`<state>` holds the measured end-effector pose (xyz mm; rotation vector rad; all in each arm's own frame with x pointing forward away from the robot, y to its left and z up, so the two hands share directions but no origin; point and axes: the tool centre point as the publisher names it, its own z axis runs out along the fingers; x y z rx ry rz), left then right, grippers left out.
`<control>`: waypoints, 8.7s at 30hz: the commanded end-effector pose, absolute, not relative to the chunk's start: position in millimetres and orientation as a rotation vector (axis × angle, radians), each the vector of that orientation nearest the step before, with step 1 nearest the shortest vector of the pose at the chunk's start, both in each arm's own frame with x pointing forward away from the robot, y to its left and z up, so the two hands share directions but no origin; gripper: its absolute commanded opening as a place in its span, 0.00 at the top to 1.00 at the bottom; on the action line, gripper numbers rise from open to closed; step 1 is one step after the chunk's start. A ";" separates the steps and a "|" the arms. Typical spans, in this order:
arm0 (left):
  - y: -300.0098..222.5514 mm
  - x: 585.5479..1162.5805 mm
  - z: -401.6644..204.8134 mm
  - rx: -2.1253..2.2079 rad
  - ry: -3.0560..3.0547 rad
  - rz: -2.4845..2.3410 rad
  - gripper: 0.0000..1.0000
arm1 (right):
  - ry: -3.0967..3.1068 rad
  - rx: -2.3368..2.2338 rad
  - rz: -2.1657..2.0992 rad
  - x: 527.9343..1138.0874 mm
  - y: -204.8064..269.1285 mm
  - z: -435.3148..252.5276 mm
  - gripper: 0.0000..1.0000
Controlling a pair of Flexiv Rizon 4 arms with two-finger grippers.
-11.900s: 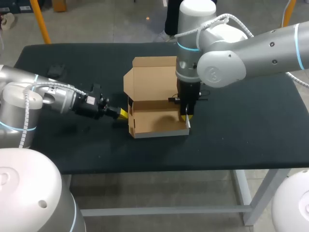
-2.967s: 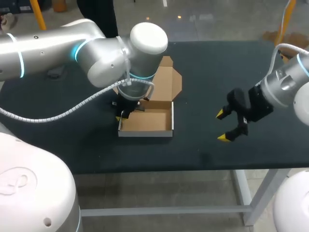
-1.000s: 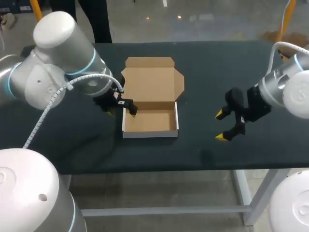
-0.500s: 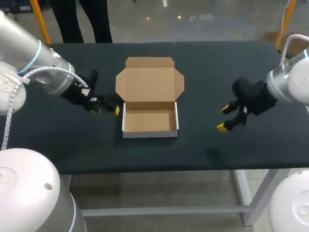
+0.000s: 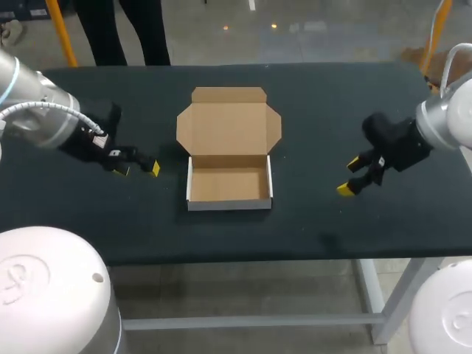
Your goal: Assemble the packaging by folding the flat box into shape, placing the metal phone stand inside, and closing the box properly
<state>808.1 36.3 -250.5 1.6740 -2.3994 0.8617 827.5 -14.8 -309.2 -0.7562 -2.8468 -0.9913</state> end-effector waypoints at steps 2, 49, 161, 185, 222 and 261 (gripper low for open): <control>47.2 790.7 -237.0 1.745 -2.389 0.799 0.00 | -2.801 -0.888 -0.932 822.9 -19.5 -302.9 0.00; 73.0 772.6 -199.7 2.208 -2.204 0.434 0.00 | -2.339 -2.026 -0.455 769.7 -77.6 -274.5 0.00; 164.6 966.1 -308.8 2.431 -2.039 0.224 0.00 | -2.295 -2.061 -0.459 772.3 -82.0 -275.7 0.00; 223.4 1003.2 -344.9 2.370 -2.160 0.272 0.00 | -2.295 -2.061 -0.459 772.3 -82.0 -275.7 0.00; 263.4 1051.4 -385.5 2.241 -2.359 0.247 0.00 | -2.295 -2.061 -0.459 772.3 -82.0 -275.7 0.00; 269.4 1095.3 -393.5 2.175 -2.436 0.208 0.00 | -2.295 -2.061 -0.459 772.3 -82.0 -275.7 0.00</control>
